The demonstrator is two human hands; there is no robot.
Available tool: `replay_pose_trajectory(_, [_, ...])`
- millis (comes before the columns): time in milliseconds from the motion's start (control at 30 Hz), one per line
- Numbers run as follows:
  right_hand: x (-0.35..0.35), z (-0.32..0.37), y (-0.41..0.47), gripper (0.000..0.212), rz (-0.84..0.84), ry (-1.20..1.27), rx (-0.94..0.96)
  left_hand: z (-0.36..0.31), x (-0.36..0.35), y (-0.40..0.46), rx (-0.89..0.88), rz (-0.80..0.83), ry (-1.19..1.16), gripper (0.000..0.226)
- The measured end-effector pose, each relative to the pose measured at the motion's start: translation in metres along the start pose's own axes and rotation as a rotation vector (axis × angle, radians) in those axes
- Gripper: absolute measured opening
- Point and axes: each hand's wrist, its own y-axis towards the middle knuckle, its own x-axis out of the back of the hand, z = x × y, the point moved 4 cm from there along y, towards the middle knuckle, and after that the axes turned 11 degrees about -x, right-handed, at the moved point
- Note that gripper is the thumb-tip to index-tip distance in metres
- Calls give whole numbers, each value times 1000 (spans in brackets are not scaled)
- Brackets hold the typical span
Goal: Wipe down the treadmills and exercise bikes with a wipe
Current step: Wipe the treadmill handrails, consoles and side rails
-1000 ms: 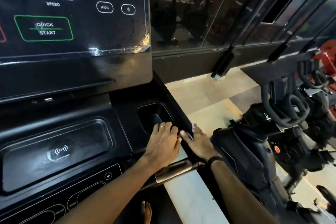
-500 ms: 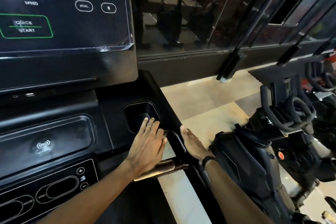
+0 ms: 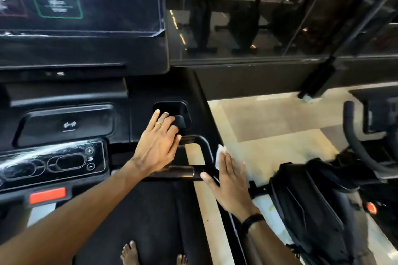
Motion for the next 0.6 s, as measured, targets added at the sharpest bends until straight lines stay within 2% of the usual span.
replay_pose_trajectory(100, [-14,8,-27,102,-100,29,30,2,4,-20,104,-36,-13,26])
replay_pose_trajectory(267, [-1,1,-34,69,-345,270,131,9,18,-38,145,-67,13,26])
replay_pose_trajectory(333, [9,-6,-20,86,-315,203,124,15,24,-41,154,-81,26,26])
replay_pose_trajectory(433, [18,-6,1,116,-111,52,147,26,37,-49,171,-130,41,22])
replay_pose_trajectory(533, [16,2,14,131,23,-99,226,40,49,-59,204,-166,59,21])
replay_pose_trajectory(600, [11,6,20,139,13,-179,248,50,56,-70,240,-177,72,20])
